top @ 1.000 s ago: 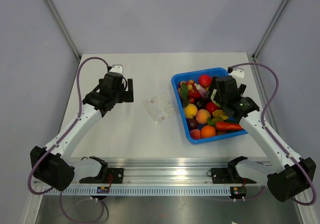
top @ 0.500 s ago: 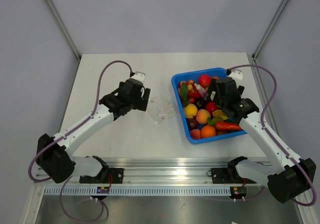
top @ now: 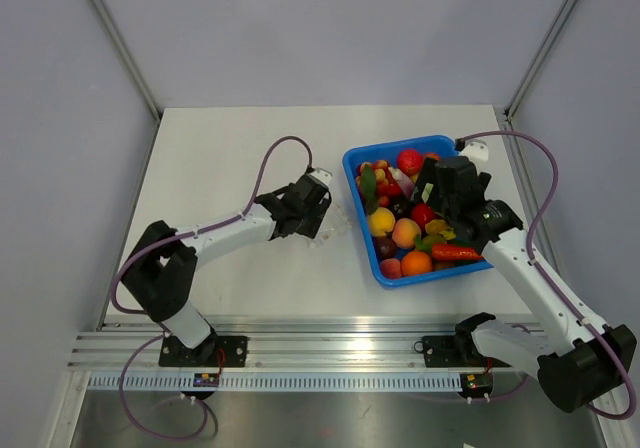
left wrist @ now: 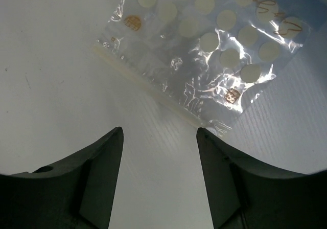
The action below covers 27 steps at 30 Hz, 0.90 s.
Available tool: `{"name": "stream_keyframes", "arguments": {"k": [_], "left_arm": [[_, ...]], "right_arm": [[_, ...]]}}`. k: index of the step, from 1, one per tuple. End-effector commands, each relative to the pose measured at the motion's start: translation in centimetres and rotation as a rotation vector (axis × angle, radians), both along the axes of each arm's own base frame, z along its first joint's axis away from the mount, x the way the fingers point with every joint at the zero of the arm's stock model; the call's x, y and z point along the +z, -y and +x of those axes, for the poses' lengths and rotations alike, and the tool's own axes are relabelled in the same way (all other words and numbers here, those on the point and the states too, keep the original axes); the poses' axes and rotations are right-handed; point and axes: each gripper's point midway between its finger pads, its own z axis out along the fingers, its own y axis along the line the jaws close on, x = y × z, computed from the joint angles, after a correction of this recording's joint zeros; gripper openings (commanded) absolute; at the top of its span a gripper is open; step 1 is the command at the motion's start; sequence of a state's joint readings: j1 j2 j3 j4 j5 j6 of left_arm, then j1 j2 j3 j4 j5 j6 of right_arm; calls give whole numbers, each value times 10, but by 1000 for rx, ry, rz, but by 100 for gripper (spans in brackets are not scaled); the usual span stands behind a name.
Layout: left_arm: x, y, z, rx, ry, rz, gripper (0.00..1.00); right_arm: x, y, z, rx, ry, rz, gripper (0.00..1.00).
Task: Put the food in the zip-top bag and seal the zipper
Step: Pick up the zipper food storage bag at the center of the board.
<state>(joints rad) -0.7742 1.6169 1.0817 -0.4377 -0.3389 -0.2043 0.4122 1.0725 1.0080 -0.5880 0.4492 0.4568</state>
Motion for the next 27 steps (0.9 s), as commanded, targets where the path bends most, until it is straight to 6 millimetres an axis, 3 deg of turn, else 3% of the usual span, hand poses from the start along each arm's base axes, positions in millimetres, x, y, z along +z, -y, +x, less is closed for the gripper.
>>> {"name": "stream_keyframes", "arguments": {"k": [1,5,11,13,21,27], "left_arm": [[10,6,21,67,36,-125,57],[3,3,23,161,-43,-185,49],[-19,13,12,387,-189,-451,50],[-23,16,18,455,-209,-521,50],[-43,4,29,573,-249,-571,47],[-45,-3,27,581,-239,-560,47]], "right_arm": [[9,-2,0,12,36,21,99],[8,-4,0,19,36,28,100],[7,-8,-1,34,30,48,100],[8,-9,-1,38,33,49,99],[11,-6,-6,38,34,46,99],[7,-9,-7,46,20,56,99]]}}
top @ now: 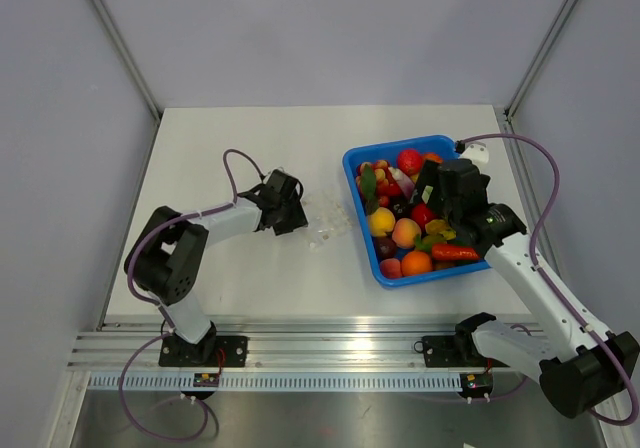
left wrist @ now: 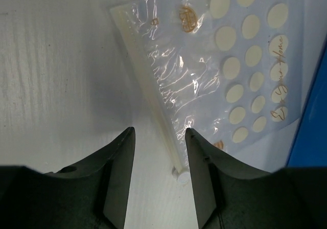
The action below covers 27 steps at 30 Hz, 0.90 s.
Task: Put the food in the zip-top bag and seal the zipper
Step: Pick up the zipper food storage bag at the center of the board.
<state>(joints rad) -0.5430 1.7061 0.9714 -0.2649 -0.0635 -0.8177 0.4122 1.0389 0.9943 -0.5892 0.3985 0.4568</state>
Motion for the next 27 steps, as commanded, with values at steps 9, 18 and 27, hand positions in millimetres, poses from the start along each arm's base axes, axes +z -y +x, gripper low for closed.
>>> {"name": "stream_keyframes", "arguments": {"k": [9,18,27], "left_arm": [[-5,9,16,27,16,-75,33],[-2,14,20,13,21,-86,19],[15,9,16,-5,48,-72,0]], "right_arm": [[4,-7,1,16,5,35,99],[3,-9,-1,27,0,42,99],[10,-43,2,201,-13,74,99]]}}
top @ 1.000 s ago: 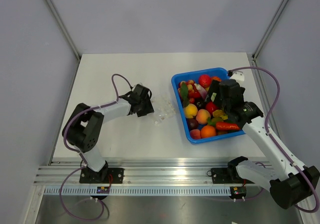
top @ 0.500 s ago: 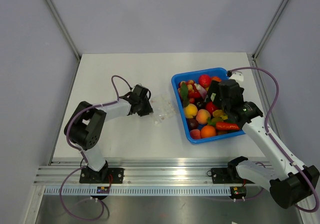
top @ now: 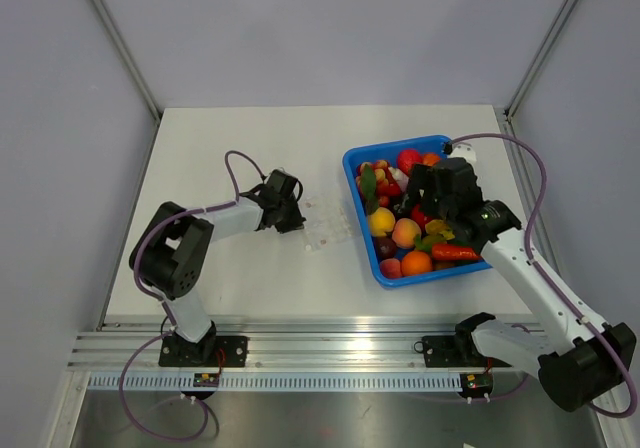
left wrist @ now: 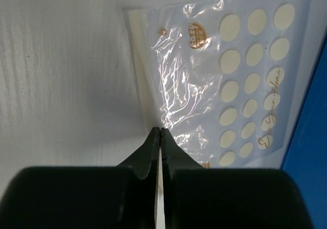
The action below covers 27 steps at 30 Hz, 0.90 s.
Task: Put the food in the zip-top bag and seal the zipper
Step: Pick up the zipper food storage bag at the center of the board.
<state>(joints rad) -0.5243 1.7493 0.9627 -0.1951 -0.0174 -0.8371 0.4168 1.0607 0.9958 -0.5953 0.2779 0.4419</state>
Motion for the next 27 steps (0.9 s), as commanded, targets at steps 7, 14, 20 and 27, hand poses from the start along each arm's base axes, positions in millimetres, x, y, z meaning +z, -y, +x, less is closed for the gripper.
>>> {"name": "stream_keyframes", "arguments": {"k": [7,14,20,27], "left_arm": [[56,0,3,-43,75,-17,0],[103,0,-1,-17,109,-62,0],[121,12,-9,-24,96,-159,0],[134,22,-13,-45,101,-232,0]], "right_arm": [[31,-99,-7,271,57,-42,97],[16,-193,-31,460,31,5,85],[-4,-234,-37,499,11,151,73],[-14,-254,-28,499,11,189,70]]}}
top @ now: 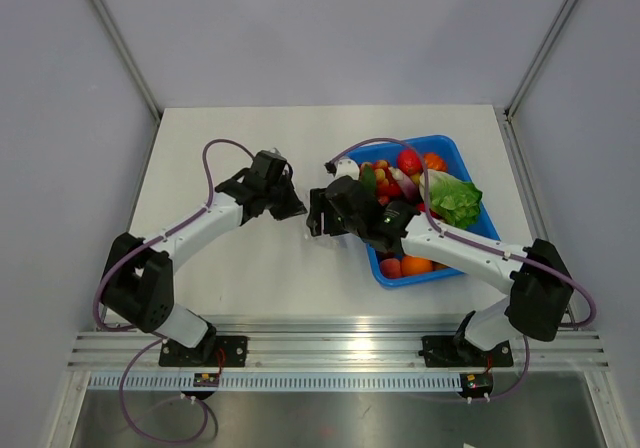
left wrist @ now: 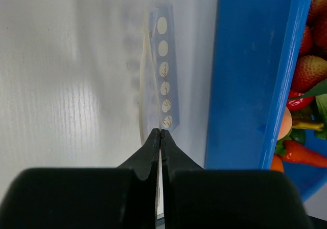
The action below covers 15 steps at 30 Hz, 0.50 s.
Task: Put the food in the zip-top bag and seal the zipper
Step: Pick up the zipper food storage bag at the center of the board.
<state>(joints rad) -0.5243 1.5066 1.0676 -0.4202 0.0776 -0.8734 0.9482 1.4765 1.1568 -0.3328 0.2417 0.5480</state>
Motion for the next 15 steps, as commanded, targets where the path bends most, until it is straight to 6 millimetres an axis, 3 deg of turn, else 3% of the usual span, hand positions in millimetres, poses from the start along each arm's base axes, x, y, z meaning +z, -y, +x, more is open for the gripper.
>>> {"name": "stream_keyframes", "arguments": {"k": [1,15], "left_arm": [[31,11,1,-17,43,-92,0],[41,15,0,-30,47,-118,0]], "right_arm": [[12,-23,7,4,20,94,70],[-14,-26,22,-59,9,46,58]]}}
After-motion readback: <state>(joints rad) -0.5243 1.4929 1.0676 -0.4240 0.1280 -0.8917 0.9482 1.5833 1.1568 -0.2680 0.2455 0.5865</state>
